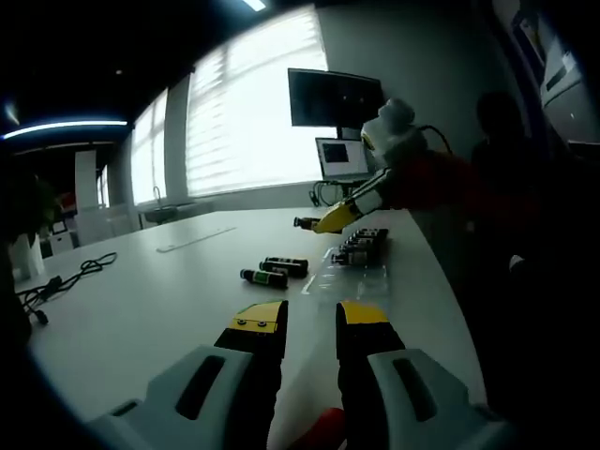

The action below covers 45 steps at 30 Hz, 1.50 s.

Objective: Grip medicine bottles put into box

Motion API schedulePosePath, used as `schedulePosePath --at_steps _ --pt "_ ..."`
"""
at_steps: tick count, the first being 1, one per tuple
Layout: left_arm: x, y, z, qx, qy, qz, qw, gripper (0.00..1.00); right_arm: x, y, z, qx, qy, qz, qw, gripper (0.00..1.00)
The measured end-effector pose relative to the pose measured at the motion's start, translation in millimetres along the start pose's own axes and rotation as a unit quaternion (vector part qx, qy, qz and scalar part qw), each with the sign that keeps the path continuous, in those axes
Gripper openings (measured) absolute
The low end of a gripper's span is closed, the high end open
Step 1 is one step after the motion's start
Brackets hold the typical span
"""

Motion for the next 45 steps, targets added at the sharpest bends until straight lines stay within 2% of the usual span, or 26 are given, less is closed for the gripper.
schedulePosePath --at_steps 8,15,35,45 --pt "-0.1 -0.2 0.4 -0.001 0.000 -0.001 1.0000 0.14 11.0 15.8 9.2 0.004 0.002 -0.016 0.9999 0.07" --pt "0.8 0.9 0.2 0.001 -0.001 0.001 1.0000 0.14 17.8 22.2 15.2 0.001 0.002 -0.028 0.9996 0.07" --pt "0.2 0.2 -0.1 -0.001 -0.001 0.000 1.0000 0.14 25.5 29.8 25.8 0.006 0.006 -0.028 0.9996 0.07" --pt "0.8 0.7 -0.6 0.002 -0.002 -0.001 1.0000 0.14 31.1 33.5 27.2 0.005 0.003 -0.043 0.9991 0.07"
Point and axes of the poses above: the point that each gripper's makers call its tool centre point, and the gripper's own axes: z roughly backward along the fingers, x roughly to its left, y roughly out of its underside, the point moved 8 cm from there along z, roughly backward along the fingers, and after that the axes turned 2 degrees about -y, right-handed, at the moved point
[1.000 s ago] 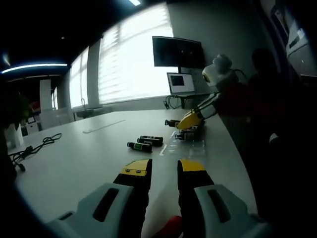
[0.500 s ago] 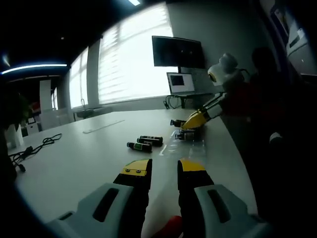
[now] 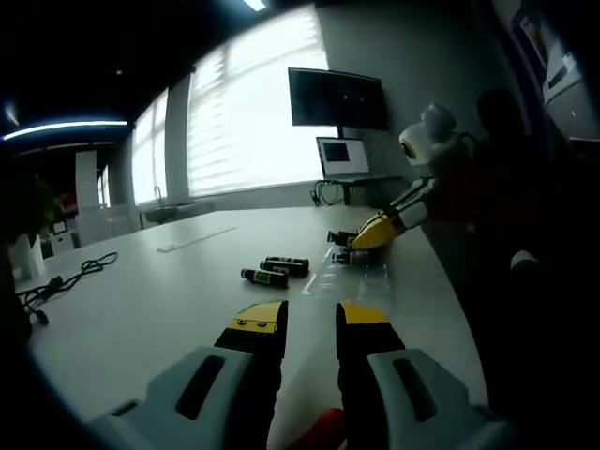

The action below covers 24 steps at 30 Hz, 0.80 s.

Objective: Grip medicine bottles put into box

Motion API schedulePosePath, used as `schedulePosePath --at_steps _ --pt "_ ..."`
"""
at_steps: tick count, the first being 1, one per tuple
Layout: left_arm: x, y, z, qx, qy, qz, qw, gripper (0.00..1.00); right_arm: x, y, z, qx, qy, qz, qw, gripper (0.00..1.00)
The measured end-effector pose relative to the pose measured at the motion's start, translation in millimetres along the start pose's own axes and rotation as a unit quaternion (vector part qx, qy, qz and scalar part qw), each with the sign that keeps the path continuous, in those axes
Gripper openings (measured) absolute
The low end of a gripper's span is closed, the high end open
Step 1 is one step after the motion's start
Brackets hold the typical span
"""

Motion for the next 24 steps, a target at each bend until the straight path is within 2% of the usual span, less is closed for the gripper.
schedulePosePath --at_steps 10,15,24 --pt "0.2 -1.6 0.8 -0.004 -0.001 0.001 1.0000 0.14 6.4 3.6 -2.5 0.014 0.014 0.007 0.9998 0.07" --pt "0.2 -2.3 1.5 -0.006 -0.001 0.000 1.0000 0.14 8.6 5.8 -4.8 0.026 0.034 0.027 0.9987 0.07" --pt "-0.2 -2.7 1.9 -0.007 -0.001 0.000 1.0000 0.14 12.6 8.1 -10.9 0.045 0.048 0.058 0.9962 0.07"
Point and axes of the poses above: the point that each gripper's makers call its tool centre point, and the gripper's own axes: z roughly backward along the fingers, x roughly to its left, y roughly out of its underside, the point moved 8 cm from there along z, roughly backward along the fingers, and after that the axes turned 2 degrees about -y, right-handed, at the moved point
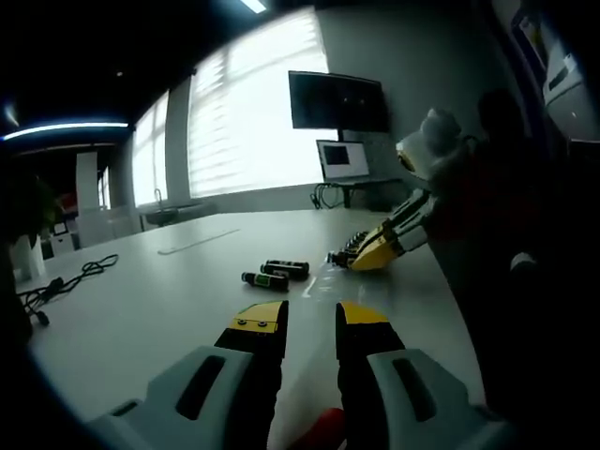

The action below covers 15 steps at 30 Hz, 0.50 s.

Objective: Grip medicine bottles put into box

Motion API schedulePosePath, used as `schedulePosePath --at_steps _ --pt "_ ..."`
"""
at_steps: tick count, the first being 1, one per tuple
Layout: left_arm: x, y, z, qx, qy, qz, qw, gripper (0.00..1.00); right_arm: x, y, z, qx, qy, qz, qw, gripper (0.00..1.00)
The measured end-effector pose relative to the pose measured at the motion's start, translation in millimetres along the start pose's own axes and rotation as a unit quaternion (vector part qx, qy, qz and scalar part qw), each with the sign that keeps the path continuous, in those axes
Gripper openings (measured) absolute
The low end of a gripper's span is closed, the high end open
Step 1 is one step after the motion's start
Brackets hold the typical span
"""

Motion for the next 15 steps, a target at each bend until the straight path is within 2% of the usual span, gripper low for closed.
schedulePosePath --at_steps 7,15 --pt "-0.5 0.1 -0.4 0.001 0.002 0.000 1.0000 0.14 -1.5 -1.8 -1.1 0.007 0.022 0.013 0.9997 0.08" --pt "-0.2 0.6 -0.7 0.002 0.001 0.000 1.0000 0.14 -0.7 0.7 -3.2 0.014 0.025 0.019 0.9994 0.08"
Point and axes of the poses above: the point that each gripper's makers call its tool centre point, and the gripper's own axes: z roughly backward along the fingers, x roughly to its left, y roughly out of its underside, the point moved 8 cm from there along z, roughly backward along the fingers, and after that the axes turned 2 degrees about -y, right-handed, at the moved point
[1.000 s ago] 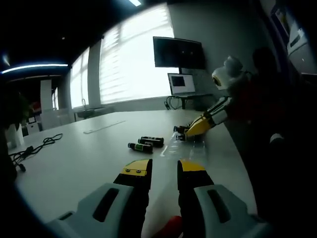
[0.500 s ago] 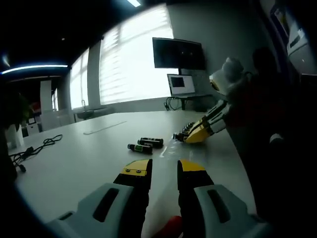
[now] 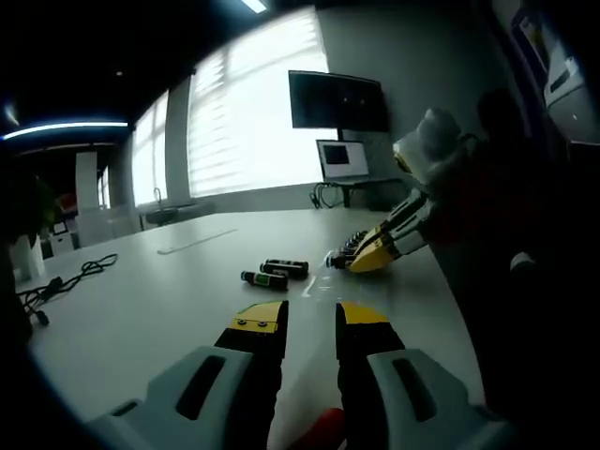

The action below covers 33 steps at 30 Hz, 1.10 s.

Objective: Grip medicine bottles put into box

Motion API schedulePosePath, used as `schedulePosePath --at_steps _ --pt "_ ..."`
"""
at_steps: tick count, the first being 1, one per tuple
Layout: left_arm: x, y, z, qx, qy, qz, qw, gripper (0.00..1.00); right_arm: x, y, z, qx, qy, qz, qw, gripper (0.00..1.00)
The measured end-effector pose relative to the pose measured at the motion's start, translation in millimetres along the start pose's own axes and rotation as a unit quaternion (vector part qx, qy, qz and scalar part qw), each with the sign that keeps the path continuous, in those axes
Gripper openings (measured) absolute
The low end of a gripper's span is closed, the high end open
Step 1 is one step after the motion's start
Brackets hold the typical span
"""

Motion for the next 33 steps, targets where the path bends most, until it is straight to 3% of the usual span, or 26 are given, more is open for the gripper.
schedulePosePath --at_steps 7,15,33 --pt "-0.6 0.1 -0.4 0.000 0.001 -0.001 1.0000 0.14 0.6 1.6 -0.4 -0.004 0.001 0.012 0.9999 0.08" --pt "-1.6 0.2 -0.7 0.001 0.002 -0.002 1.0000 0.14 -2.6 -4.6 7.7 -0.041 -0.022 -0.029 0.9985 0.07" --pt "-2.0 1.1 -0.8 0.004 0.004 -0.002 1.0000 0.14 -8.3 -2.1 6.0 -0.023 -0.043 -0.042 0.9979 0.01"
Point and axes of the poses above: the point that each gripper's makers call its tool centre point, and the gripper's own axes: z roughly backward along the fingers, x roughly to its left, y roughly out of its underside, the point moved 8 cm from there along z, roughly backward along the fingers, and after that the axes turned 2 degrees about -y, right-handed, at the moved point
